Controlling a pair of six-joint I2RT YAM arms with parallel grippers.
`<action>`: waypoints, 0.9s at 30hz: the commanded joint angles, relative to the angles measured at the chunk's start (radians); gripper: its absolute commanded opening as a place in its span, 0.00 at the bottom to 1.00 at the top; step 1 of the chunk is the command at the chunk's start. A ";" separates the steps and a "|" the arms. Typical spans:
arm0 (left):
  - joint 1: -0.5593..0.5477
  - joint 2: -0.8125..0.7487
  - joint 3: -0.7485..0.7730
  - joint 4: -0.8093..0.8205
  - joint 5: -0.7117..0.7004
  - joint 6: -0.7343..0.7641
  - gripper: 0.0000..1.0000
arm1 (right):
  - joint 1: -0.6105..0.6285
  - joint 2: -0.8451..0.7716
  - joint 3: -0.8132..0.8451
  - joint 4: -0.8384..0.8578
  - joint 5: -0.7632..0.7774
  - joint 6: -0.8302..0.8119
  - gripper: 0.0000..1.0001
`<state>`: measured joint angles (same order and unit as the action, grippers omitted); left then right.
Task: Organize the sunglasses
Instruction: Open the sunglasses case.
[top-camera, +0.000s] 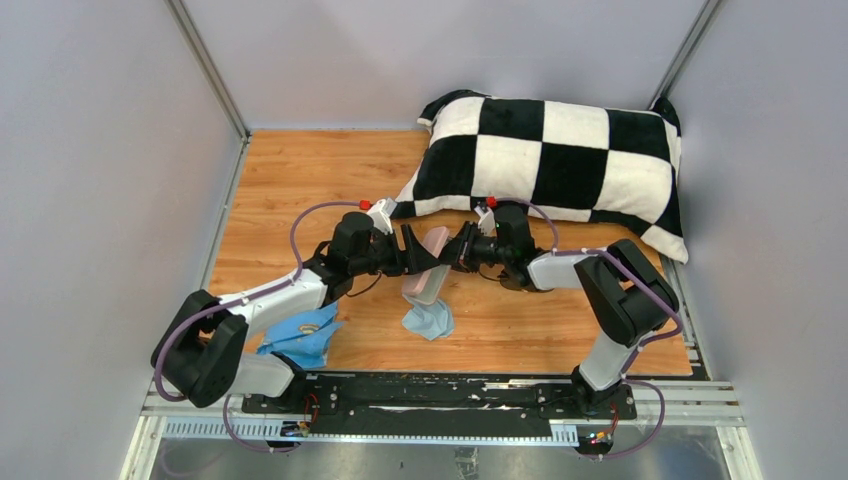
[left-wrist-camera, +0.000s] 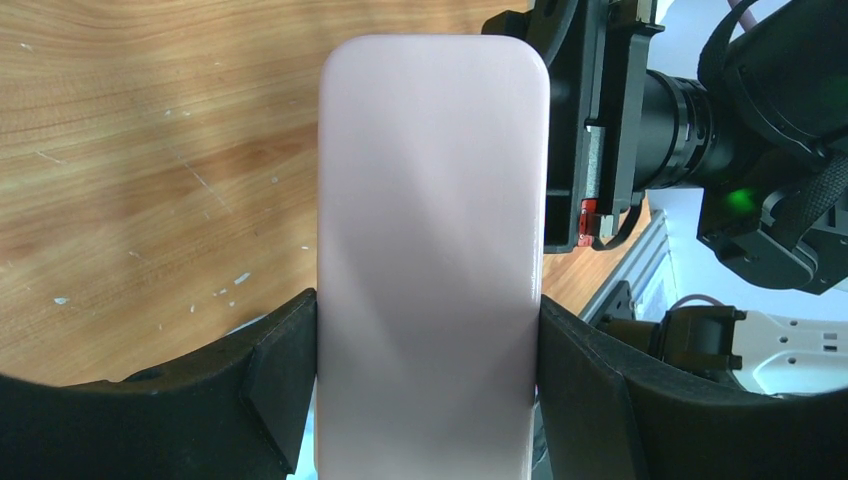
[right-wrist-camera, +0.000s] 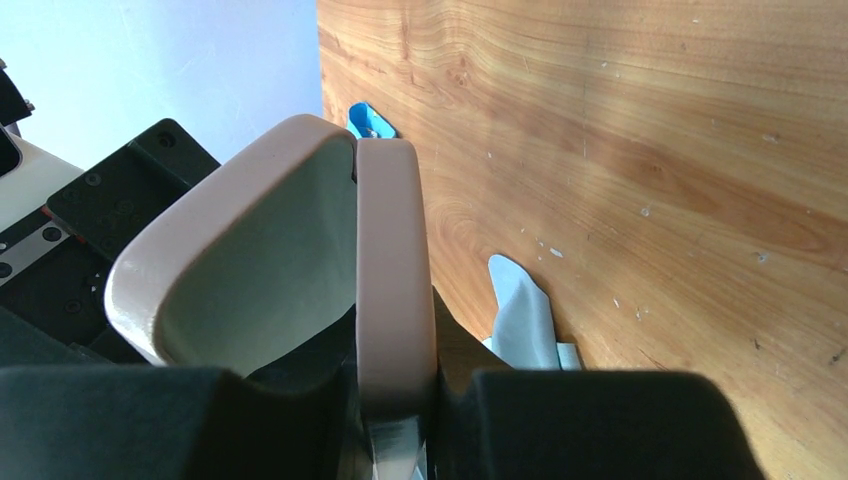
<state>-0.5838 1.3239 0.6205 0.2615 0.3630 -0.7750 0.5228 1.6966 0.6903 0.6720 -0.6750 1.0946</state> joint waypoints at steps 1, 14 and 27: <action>0.024 -0.039 0.003 0.114 0.010 -0.029 0.00 | 0.002 -0.032 -0.031 -0.032 -0.027 -0.085 0.00; 0.062 -0.047 0.004 0.114 0.062 -0.029 0.00 | -0.005 -0.082 -0.037 -0.107 -0.038 -0.194 0.00; 0.078 -0.065 -0.012 0.114 0.074 -0.022 0.00 | -0.024 -0.100 -0.040 -0.132 -0.045 -0.218 0.00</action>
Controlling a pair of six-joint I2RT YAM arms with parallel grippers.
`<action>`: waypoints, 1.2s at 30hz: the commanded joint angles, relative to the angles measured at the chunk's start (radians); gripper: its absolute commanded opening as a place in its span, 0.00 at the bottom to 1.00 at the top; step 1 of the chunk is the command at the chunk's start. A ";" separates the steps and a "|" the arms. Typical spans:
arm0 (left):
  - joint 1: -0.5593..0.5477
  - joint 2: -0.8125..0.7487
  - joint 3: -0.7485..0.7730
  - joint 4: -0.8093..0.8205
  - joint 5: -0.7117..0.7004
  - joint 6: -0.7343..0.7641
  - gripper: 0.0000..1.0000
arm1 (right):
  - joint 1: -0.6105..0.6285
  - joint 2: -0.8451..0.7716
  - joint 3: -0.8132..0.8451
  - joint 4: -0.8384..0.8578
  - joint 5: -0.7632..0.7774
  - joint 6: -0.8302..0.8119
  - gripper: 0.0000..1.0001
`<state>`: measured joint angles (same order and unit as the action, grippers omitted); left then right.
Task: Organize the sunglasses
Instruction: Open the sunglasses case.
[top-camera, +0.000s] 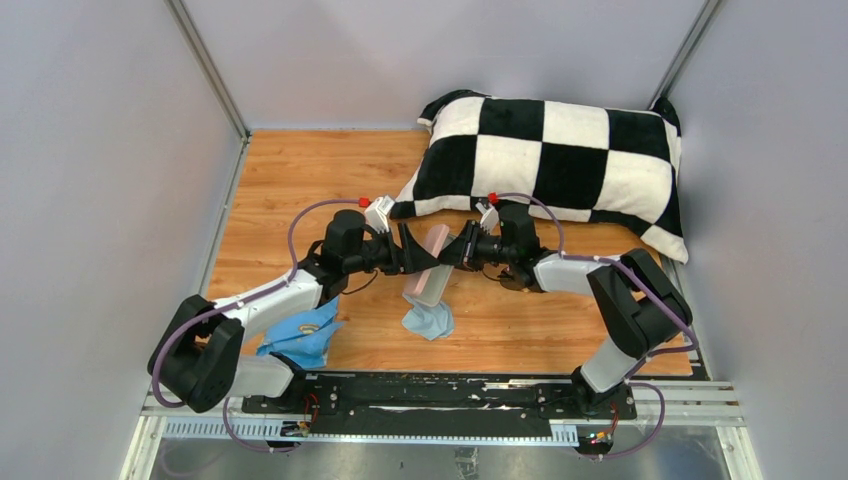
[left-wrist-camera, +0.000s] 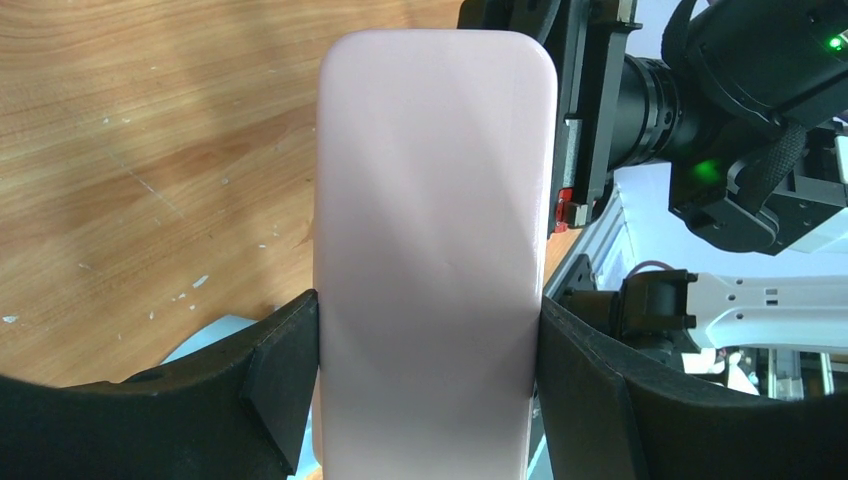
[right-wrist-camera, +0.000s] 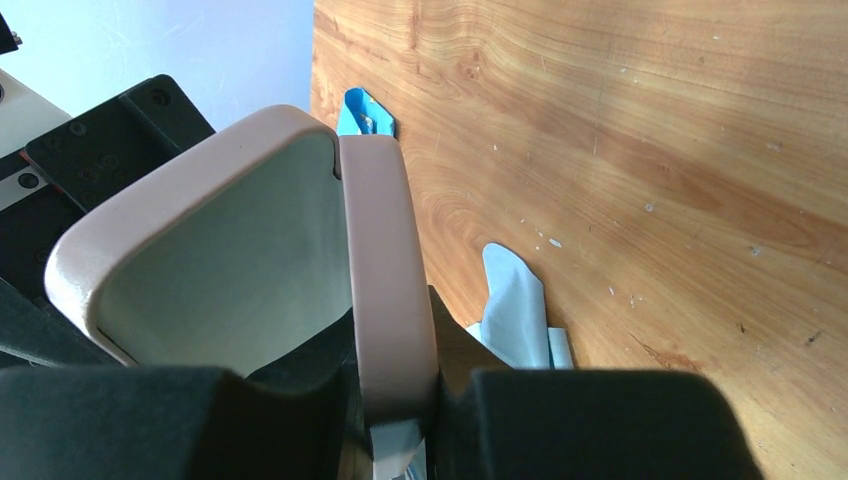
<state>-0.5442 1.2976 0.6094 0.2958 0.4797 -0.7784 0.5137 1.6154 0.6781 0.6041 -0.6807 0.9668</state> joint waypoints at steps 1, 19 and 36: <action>0.039 -0.039 -0.001 0.080 -0.039 -0.015 0.00 | -0.017 -0.019 -0.027 -0.063 -0.042 -0.092 0.00; 0.073 -0.030 0.001 0.078 0.024 0.016 0.00 | -0.036 -0.041 -0.019 -0.109 -0.092 -0.155 0.00; 0.089 -0.030 -0.004 0.079 0.060 0.041 0.00 | -0.057 -0.051 -0.015 -0.130 -0.125 -0.180 0.00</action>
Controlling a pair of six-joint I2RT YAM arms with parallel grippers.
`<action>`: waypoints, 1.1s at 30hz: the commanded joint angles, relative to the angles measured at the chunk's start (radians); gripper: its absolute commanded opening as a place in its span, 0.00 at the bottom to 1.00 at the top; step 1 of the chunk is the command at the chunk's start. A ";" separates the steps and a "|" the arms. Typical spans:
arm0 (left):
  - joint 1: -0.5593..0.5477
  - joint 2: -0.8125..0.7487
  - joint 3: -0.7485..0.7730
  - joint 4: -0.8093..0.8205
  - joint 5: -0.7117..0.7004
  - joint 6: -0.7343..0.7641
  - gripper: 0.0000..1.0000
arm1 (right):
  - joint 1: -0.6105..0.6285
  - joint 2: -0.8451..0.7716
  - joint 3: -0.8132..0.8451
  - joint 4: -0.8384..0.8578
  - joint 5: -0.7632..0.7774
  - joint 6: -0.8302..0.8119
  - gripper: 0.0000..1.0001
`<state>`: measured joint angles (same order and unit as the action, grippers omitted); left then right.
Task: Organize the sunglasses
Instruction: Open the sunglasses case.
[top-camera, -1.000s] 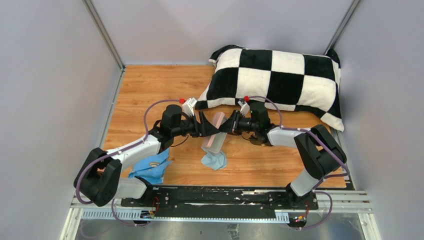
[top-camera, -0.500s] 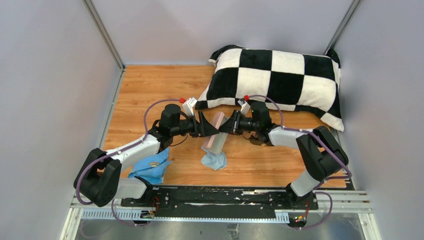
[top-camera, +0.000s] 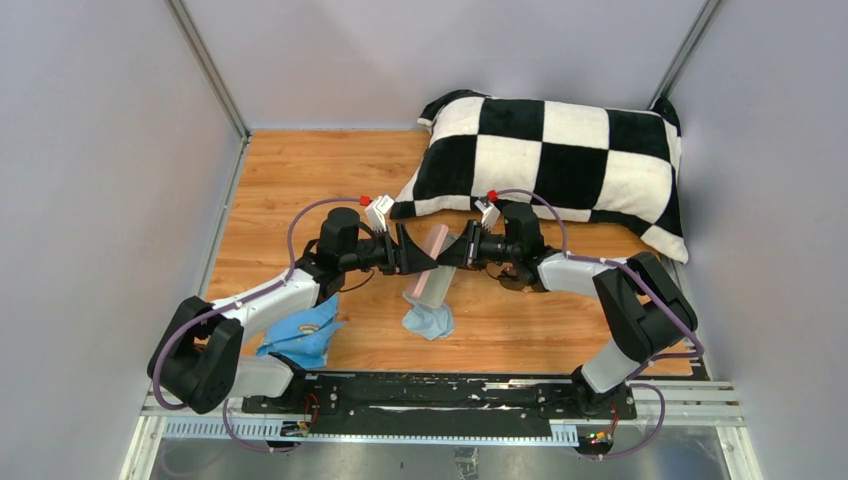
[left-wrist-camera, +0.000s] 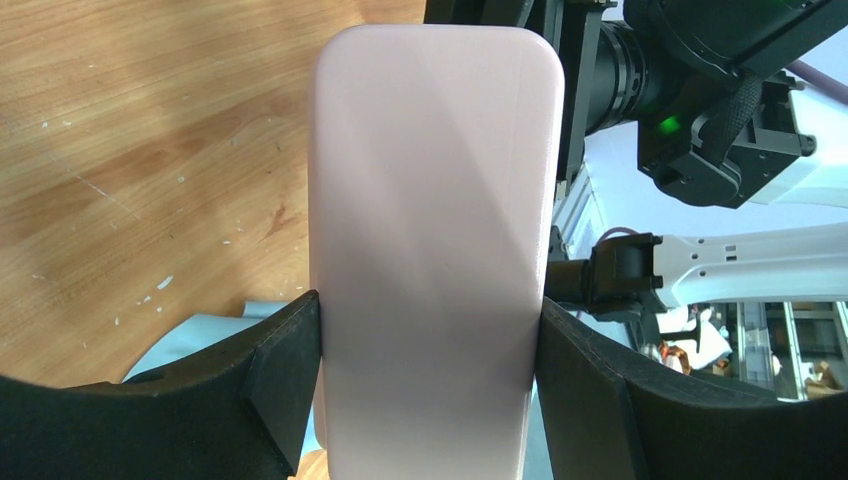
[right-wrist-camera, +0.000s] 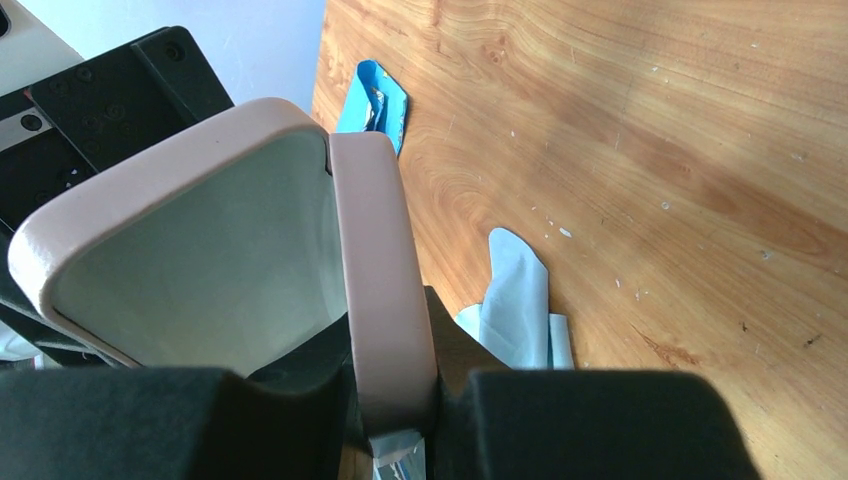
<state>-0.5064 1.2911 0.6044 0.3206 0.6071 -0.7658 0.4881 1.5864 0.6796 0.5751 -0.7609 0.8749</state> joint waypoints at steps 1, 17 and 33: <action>0.051 -0.024 0.002 0.054 -0.065 0.027 0.00 | -0.032 -0.023 -0.018 -0.102 -0.045 -0.091 0.00; 0.052 -0.015 0.017 0.054 -0.005 0.034 0.00 | -0.051 -0.038 -0.030 -0.105 -0.086 -0.123 0.00; 0.052 -0.168 0.153 -0.313 -0.177 0.184 0.18 | -0.057 0.060 0.134 -0.173 0.049 -0.061 0.00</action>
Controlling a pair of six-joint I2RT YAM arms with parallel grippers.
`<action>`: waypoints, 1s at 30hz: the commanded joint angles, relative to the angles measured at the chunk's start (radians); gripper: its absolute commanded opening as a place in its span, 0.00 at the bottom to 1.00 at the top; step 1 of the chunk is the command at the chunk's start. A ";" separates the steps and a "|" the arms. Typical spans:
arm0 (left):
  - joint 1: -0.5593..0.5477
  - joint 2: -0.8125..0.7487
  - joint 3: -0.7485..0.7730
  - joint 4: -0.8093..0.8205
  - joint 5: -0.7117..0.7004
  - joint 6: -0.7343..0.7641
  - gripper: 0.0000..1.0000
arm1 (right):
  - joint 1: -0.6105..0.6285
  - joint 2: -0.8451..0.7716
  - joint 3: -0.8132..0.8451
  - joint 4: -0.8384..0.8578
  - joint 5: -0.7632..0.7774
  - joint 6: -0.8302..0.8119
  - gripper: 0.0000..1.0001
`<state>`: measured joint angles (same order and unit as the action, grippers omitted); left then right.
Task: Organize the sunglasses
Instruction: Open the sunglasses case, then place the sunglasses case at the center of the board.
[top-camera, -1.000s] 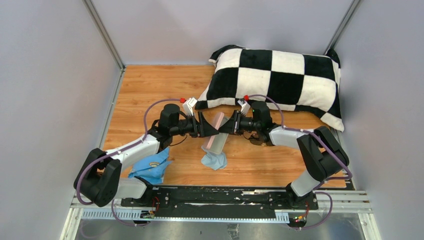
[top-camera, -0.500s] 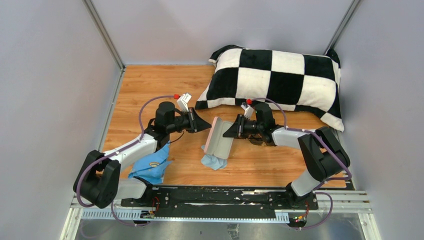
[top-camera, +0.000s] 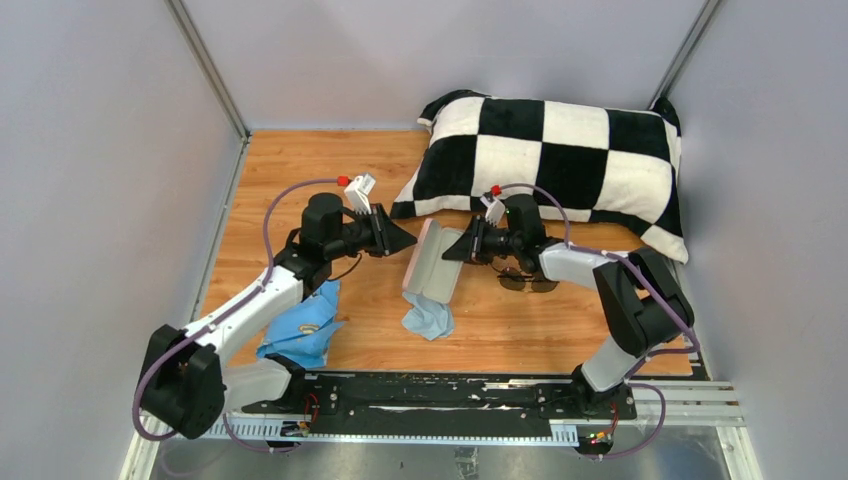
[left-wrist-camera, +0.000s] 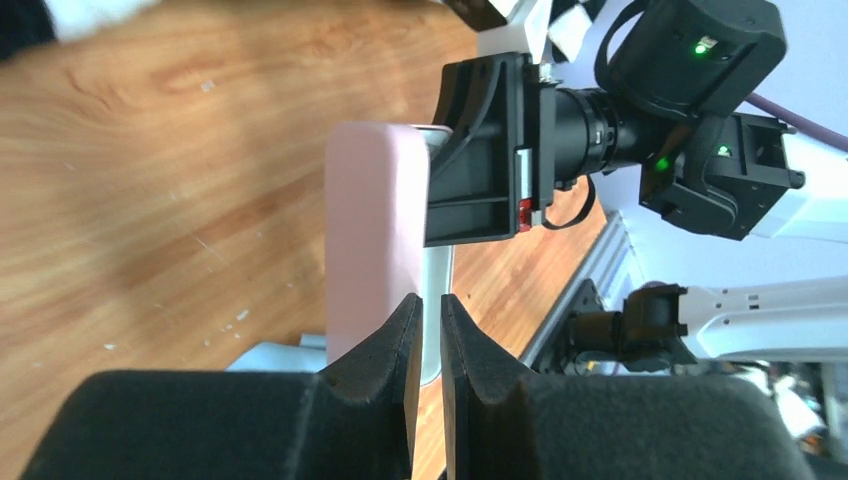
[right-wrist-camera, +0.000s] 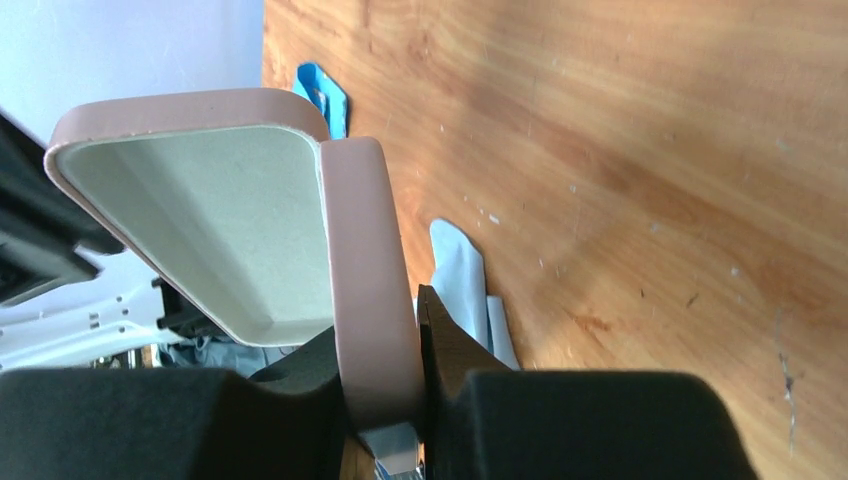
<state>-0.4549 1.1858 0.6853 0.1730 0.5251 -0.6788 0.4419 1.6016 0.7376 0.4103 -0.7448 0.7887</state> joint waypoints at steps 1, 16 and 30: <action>0.001 -0.075 0.078 -0.204 -0.105 0.103 0.18 | -0.011 0.071 0.108 -0.021 0.027 0.018 0.00; 0.001 -0.186 0.070 -0.332 -0.195 0.126 0.20 | -0.010 0.262 0.107 0.158 0.248 0.174 0.00; 0.001 -0.198 0.048 -0.310 -0.188 0.112 0.20 | 0.043 0.247 0.057 0.109 0.386 0.189 0.49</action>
<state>-0.4549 1.0061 0.7593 -0.1448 0.3496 -0.5713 0.4717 1.8675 0.8177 0.5674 -0.4175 1.0073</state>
